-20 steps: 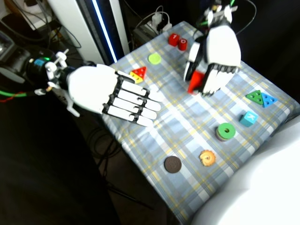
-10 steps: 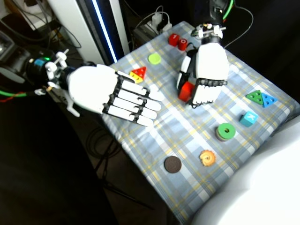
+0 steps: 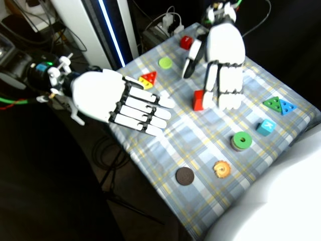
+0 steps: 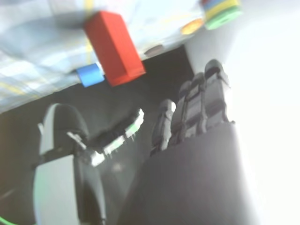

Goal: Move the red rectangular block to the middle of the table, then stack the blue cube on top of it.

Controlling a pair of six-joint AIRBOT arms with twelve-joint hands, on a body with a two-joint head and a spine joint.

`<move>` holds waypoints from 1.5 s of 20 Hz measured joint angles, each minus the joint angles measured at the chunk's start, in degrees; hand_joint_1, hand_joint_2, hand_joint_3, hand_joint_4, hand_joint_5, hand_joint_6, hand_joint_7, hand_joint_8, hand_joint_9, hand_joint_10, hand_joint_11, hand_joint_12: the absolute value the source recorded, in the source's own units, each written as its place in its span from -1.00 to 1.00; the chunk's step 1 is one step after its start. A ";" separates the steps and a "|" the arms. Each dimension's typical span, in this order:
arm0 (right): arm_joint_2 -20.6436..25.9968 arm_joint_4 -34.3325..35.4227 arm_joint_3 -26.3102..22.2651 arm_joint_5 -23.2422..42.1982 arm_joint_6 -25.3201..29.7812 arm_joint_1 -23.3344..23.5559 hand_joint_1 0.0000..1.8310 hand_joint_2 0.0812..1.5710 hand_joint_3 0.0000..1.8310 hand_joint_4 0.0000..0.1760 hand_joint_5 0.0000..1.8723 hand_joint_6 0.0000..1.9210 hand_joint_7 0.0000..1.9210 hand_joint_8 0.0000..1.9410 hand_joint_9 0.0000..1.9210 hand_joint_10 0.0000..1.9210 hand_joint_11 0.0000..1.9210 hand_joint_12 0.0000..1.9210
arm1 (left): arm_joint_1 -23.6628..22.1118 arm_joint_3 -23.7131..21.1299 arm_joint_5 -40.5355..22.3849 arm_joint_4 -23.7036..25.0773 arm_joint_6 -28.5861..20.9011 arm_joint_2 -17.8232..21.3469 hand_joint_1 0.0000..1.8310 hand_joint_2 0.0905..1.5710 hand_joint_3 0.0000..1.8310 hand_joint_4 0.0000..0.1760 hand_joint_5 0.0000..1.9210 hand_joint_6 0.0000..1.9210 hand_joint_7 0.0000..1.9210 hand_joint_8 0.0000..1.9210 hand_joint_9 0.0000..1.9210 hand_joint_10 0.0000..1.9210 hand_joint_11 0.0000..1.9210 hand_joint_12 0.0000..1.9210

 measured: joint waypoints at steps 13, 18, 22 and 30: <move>-6.84 8.35 6.58 -4.96 0.26 -1.01 -0.25 0.42 -1.00 -1.00 -0.61 -0.89 -0.77 -0.13 -0.99 0.28 -1.00 0.75 | 6.40 -7.37 -17.40 8.22 -18.84 9.64 -0.38 0.70 -1.00 -0.59 -1.00 -1.00 -1.00 -1.00 -1.00 -1.00 -1.00 -1.00; -8.22 8.90 7.58 -5.53 0.74 -0.74 -0.28 0.45 -1.00 -1.00 -0.62 -0.83 -0.76 -0.11 -0.98 0.36 -1.00 0.80 | 7.02 -7.37 -18.64 7.37 -18.84 10.03 -0.31 0.68 -1.00 -0.55 -1.00 -1.00 -1.00 -1.00 -1.00 -1.00 -1.00 -1.00; -9.11 9.16 8.52 -5.75 1.25 -0.55 -0.33 0.46 -1.00 -1.00 -0.79 -0.27 -0.75 0.01 -0.95 0.43 -1.00 0.95 | 7.41 -7.37 -18.67 6.80 -18.84 10.03 -0.46 0.74 -0.99 -0.82 -1.00 -1.00 -1.00 -1.00 -1.00 -1.00 -1.00 -1.00; -11.39 8.37 10.75 -6.75 2.93 1.95 0.28 0.60 -1.00 -1.00 -0.25 0.29 -0.24 0.66 -0.59 0.80 -0.94 1.00 | 8.17 -7.43 -19.19 6.36 -18.86 10.27 -0.44 0.75 -1.00 -0.97 -1.00 -1.00 -1.00 -1.00 -1.00 -1.00 -1.00 -1.00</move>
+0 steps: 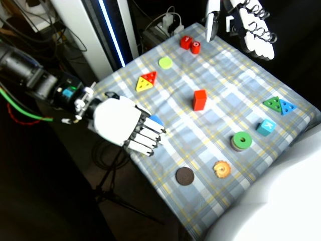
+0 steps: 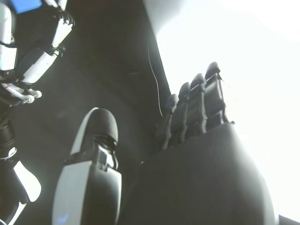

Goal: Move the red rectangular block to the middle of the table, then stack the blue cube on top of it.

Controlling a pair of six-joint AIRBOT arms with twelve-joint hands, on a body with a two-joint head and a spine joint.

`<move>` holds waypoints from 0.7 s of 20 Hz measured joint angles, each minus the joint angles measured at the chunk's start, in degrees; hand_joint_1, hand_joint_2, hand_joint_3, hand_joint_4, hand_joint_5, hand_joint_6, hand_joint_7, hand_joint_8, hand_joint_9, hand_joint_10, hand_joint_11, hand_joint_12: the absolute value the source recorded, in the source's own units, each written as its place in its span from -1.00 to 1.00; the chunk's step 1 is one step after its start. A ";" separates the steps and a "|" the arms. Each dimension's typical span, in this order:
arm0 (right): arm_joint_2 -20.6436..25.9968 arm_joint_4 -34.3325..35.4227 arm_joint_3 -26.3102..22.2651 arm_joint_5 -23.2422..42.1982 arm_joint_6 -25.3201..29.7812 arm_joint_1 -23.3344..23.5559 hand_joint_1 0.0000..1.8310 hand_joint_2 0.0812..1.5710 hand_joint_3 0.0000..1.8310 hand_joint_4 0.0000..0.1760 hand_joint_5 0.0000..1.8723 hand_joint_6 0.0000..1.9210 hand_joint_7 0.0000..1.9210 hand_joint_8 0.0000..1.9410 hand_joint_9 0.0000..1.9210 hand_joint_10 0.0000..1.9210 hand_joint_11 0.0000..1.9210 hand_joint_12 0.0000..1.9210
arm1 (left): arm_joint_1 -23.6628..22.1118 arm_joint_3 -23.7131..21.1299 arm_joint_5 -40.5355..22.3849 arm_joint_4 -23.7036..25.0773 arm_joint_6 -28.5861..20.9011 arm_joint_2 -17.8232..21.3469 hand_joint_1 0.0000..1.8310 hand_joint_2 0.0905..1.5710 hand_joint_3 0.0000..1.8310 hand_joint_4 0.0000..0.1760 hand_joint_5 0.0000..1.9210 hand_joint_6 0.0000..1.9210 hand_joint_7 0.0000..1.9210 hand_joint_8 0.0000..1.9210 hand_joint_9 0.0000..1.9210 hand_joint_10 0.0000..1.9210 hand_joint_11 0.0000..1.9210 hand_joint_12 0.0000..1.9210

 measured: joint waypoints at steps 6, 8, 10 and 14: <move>-0.15 -10.25 1.49 -1.97 7.26 5.86 0.27 0.65 -1.00 -1.00 -0.29 0.25 -0.34 0.87 -0.39 1.00 -0.32 1.00 | 1.27 0.07 -0.98 -2.34 0.00 1.20 -0.43 0.74 -1.00 -0.86 -1.00 -1.00 -1.00 -1.00 -1.00 -1.00 -1.00 -1.00; -0.28 -13.14 1.99 -1.92 8.33 8.26 0.28 0.64 -1.00 -1.00 -0.28 0.23 -0.30 0.82 -0.33 0.99 -0.31 1.00 | 1.27 0.44 -0.98 -2.64 0.00 1.20 -0.46 0.75 -1.00 -0.67 -1.00 -1.00 -1.00 -1.00 -1.00 -1.00 -1.00 -1.00; -0.72 -14.99 2.89 -2.32 8.50 10.71 0.28 0.64 -1.00 -1.00 -0.30 0.25 -0.30 0.84 -0.21 1.00 -0.21 1.00 | 1.27 0.55 -1.18 -3.15 0.00 1.20 -0.41 0.76 -1.00 -0.82 -1.00 -1.00 -1.00 -1.00 -1.00 -1.00 -1.00 -1.00; -4.37 -20.33 5.68 -2.93 12.13 13.94 0.31 0.56 -1.00 -1.00 -0.26 0.23 -0.14 0.58 0.00 0.63 -0.06 0.91 | 2.27 0.55 -2.19 -4.04 0.00 1.18 -0.38 0.75 -1.00 -0.80 -1.00 -1.00 -1.00 -1.00 -1.00 -1.00 -1.00 -1.00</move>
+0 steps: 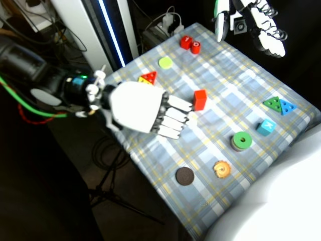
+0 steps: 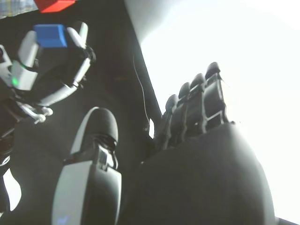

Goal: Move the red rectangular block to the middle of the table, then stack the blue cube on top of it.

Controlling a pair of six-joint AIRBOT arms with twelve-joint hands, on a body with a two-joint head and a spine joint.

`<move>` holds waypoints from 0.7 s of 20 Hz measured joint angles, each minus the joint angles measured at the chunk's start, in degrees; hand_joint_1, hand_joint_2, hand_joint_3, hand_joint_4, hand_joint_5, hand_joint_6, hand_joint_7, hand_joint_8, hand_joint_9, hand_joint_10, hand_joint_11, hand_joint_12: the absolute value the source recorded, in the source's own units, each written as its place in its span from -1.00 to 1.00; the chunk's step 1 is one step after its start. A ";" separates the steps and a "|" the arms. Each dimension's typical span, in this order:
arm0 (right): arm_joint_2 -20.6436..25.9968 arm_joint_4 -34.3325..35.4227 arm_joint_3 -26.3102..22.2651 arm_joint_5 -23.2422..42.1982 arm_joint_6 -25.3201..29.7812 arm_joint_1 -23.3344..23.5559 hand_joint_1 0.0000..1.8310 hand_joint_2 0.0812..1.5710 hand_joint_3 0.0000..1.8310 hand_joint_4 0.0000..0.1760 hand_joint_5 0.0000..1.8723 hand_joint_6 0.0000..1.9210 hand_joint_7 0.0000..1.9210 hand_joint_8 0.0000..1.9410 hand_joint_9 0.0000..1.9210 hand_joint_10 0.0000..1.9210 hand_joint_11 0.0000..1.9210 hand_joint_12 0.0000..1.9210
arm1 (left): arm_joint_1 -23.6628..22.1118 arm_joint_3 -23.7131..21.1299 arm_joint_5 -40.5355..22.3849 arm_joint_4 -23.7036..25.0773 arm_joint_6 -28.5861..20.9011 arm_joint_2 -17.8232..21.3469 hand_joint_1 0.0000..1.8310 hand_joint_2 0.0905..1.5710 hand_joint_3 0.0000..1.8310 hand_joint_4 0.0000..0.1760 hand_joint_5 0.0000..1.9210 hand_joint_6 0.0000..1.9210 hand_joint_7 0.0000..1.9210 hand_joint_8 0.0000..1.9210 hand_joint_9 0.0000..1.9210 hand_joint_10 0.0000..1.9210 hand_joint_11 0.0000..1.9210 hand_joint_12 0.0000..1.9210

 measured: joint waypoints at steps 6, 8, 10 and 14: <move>-2.54 -1.92 1.88 -1.29 1.20 2.14 0.24 0.62 -1.00 -1.00 -0.33 0.46 -0.22 0.58 -0.23 0.60 -0.32 0.94 | 0.13 0.00 -0.28 -0.24 -0.04 0.00 -0.43 0.75 -1.00 -0.80 -1.00 -1.00 -1.00 -1.00 -1.00 -1.00 -1.00 -1.00; -3.02 -2.19 2.23 -1.25 1.20 2.97 0.20 0.66 -1.00 -1.00 -0.36 0.54 -0.32 0.67 -0.36 0.70 -0.41 1.00 | 0.26 0.00 -0.33 -0.24 -0.07 0.00 -0.41 0.75 -1.00 -0.87 -1.00 -1.00 -1.00 -1.00 -1.00 -1.00 -1.00 -1.00; -3.52 -3.54 2.23 -1.70 1.22 3.54 0.14 0.73 -1.00 -0.78 -0.41 0.66 -0.41 0.75 -0.48 0.82 -0.43 1.00 | 0.50 0.13 -0.39 -0.68 -0.11 0.00 -0.42 0.76 -1.00 -0.82 -1.00 -1.00 -1.00 -1.00 -1.00 -1.00 -1.00 -1.00; -4.28 -4.50 2.73 -2.51 1.22 4.79 0.15 0.73 -1.00 -0.81 -0.44 0.70 -0.38 0.70 -0.55 0.75 -0.66 1.00 | 0.52 0.11 -0.46 -0.83 -0.11 0.00 -0.42 0.76 -1.00 -0.77 -1.00 -1.00 -1.00 -1.00 -1.00 -1.00 -1.00 -1.00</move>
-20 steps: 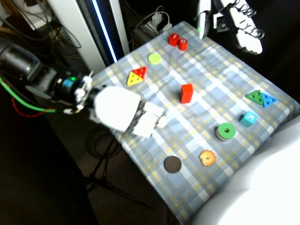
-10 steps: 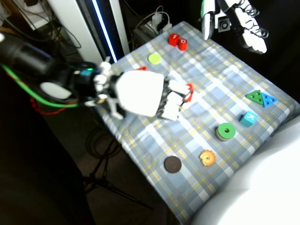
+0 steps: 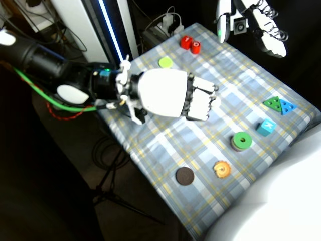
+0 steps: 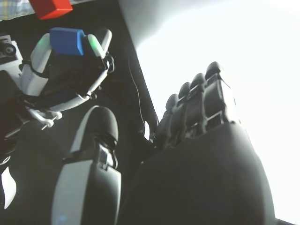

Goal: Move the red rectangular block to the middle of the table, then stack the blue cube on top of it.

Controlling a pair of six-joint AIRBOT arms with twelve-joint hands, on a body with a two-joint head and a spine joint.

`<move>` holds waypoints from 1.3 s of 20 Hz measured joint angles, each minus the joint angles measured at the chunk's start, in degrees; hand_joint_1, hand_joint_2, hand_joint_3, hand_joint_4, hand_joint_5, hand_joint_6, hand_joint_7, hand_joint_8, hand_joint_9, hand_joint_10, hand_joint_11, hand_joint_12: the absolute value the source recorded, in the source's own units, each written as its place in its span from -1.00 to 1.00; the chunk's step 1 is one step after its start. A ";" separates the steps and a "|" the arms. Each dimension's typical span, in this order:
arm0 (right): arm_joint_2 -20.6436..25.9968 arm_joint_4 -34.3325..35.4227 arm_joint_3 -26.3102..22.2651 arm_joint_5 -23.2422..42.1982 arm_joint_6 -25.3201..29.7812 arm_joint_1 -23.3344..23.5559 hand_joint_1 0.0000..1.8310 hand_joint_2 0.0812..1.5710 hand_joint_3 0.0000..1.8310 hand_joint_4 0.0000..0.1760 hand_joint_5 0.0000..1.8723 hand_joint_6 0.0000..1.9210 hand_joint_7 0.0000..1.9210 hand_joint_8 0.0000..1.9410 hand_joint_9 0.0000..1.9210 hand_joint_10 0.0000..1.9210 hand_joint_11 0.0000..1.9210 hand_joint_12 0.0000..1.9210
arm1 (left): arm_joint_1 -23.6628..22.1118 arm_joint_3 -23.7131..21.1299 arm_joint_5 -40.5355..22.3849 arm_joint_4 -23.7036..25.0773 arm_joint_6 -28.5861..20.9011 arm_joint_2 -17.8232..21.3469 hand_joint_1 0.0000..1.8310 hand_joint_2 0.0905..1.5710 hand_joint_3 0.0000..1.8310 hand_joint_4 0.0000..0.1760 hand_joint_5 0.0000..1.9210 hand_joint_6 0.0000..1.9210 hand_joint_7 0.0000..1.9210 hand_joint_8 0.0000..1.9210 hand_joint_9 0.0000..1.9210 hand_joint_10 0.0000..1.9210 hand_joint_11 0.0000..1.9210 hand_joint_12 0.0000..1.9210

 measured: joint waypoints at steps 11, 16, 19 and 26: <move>-2.08 -2.19 0.57 -2.12 0.02 0.44 0.26 0.60 -1.00 -1.00 -0.19 0.26 -0.31 0.69 -0.42 0.54 -0.53 0.94 | 0.02 0.13 -0.26 -0.11 -0.26 0.00 -0.44 0.78 -1.00 -0.65 -1.00 -1.00 -1.00 -1.00 -1.00 -1.00 -1.00 -1.00; -2.12 -2.36 0.57 -2.29 0.07 0.44 0.30 0.57 -1.00 -1.00 -0.29 0.28 -0.17 0.55 -0.39 0.49 -0.55 0.97 | 0.02 0.13 -0.26 -0.20 -0.50 0.00 -0.55 0.77 -1.00 -0.02 -1.00 -1.00 -1.00 -1.00 -1.00 -1.00 -1.00 -1.00; -2.12 -2.36 0.57 -2.43 0.61 0.44 0.09 0.63 -1.00 -1.00 -0.32 0.53 -0.43 0.39 -0.50 0.53 -0.64 0.99 | 0.02 0.13 -0.26 -0.20 -0.50 0.00 -0.54 0.77 -1.00 -0.07 -1.00 -1.00 -1.00 -1.00 -1.00 -1.00 -1.00 -1.00; -2.12 -3.82 0.61 -3.43 2.89 0.44 -0.02 0.45 -1.00 -1.00 -0.60 -0.20 -0.63 -0.26 -0.82 0.34 -0.89 1.00 | 0.24 0.13 -0.55 -0.22 -0.52 0.00 -0.56 0.77 -1.00 -0.06 -1.00 -1.00 -1.00 -1.00 -1.00 -1.00 -1.00 -1.00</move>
